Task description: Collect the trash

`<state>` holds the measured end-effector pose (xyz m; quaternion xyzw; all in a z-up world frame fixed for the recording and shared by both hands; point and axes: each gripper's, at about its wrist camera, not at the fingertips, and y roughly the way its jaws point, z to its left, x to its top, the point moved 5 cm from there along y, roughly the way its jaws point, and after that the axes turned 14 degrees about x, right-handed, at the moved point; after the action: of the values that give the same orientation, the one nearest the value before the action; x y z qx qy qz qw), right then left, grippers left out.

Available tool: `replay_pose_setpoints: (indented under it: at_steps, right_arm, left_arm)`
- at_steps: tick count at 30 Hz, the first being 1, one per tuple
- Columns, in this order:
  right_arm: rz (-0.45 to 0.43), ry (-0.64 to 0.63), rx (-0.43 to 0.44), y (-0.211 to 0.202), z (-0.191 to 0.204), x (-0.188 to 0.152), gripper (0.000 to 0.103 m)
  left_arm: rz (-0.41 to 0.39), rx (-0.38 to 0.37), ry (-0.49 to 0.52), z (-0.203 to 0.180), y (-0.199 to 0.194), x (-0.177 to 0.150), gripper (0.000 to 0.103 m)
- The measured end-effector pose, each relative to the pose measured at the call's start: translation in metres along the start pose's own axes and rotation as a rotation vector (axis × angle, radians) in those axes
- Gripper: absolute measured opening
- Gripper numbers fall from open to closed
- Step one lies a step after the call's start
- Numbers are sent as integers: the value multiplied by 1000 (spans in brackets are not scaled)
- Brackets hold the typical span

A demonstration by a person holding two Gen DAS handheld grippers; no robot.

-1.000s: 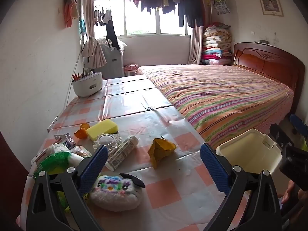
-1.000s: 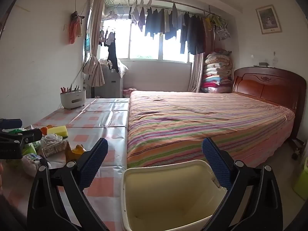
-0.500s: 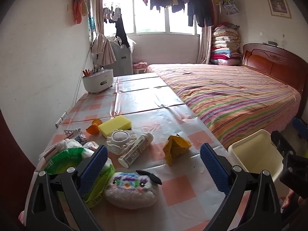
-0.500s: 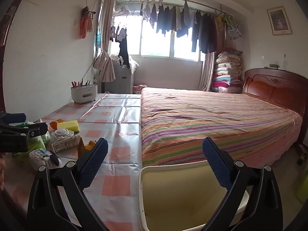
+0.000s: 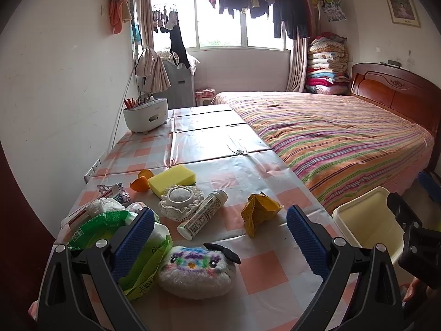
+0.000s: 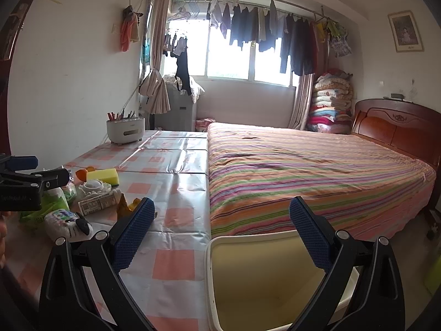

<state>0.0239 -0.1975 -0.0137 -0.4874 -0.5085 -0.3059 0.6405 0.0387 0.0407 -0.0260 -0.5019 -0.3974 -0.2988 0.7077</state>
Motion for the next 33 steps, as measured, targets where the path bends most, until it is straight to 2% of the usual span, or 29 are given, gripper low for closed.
replay_pose_setpoints:
  at_steps: [33]
  right_arm:
    - [3, 16, 22, 1, -1, 1, 97]
  left_arm:
    - [15, -18, 30, -9, 3, -5, 94]
